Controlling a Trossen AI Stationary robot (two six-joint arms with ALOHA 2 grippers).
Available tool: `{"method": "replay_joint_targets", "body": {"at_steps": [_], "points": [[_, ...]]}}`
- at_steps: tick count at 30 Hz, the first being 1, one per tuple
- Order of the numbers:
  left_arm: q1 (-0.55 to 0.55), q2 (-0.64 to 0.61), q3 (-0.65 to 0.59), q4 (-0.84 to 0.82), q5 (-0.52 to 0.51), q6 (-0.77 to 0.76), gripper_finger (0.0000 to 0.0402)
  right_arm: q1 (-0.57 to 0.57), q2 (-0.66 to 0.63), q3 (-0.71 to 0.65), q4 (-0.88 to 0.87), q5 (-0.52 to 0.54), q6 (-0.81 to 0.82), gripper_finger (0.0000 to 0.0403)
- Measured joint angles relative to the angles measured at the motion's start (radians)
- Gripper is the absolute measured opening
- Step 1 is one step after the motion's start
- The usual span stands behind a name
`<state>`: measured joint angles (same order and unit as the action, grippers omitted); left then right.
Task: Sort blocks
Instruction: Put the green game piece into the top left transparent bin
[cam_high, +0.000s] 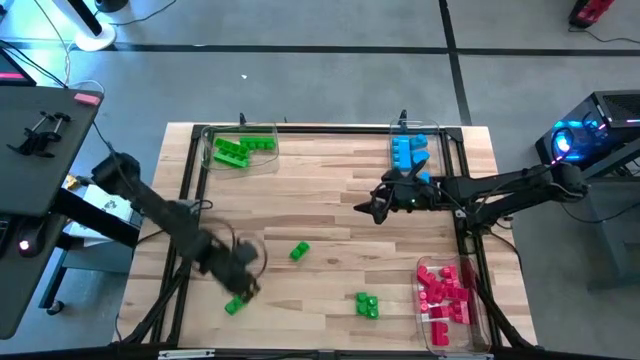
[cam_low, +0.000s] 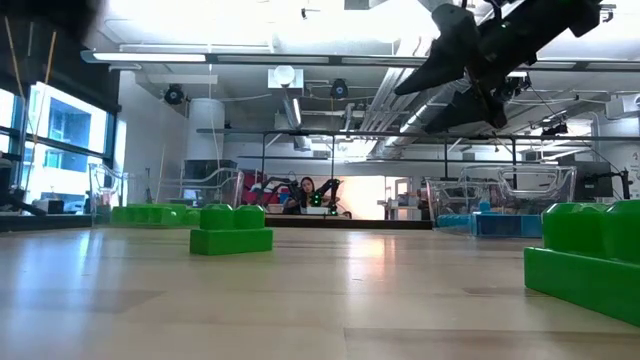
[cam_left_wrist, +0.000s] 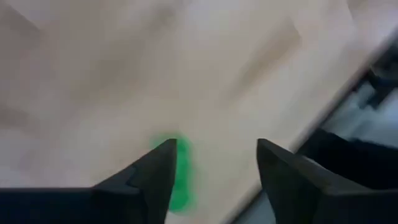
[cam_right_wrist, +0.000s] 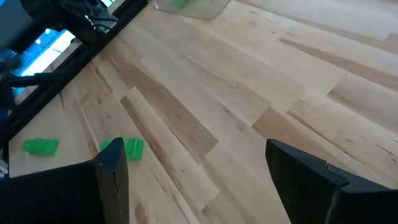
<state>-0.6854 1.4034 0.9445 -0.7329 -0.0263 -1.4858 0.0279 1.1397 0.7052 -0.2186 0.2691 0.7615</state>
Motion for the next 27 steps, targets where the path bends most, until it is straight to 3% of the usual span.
{"method": "replay_joint_targets", "body": {"at_steps": [4, 7, 15, 20, 27], "points": [[-0.119, 0.102, -0.002, 0.144, 0.031, -0.181, 0.0242, 0.001, 0.0, 0.0, -0.026, 0.0, -0.002, 0.0254], [-0.159, 0.171, -0.001, 0.158, 0.074, -0.265, 0.0255, 0.001, 0.0, 0.0, -0.041, 0.0, -0.002, 0.0254], [-0.141, 0.258, 0.01, 0.132, 0.117, -0.283, 0.0257, 0.001, 0.0, 0.0, -0.055, 0.0, -0.018, 0.0254], [-0.097, 0.22, 0.003, 0.117, 0.088, -0.225, 0.0257, 0.001, 0.0, 0.0, -0.055, 0.0, -0.018, 0.0254], [-0.053, 0.063, 0.001, 0.064, -0.096, -0.128, 0.0257, 0.0, 0.0, 0.0, -0.057, 0.0, -0.019, 0.0254]]}}
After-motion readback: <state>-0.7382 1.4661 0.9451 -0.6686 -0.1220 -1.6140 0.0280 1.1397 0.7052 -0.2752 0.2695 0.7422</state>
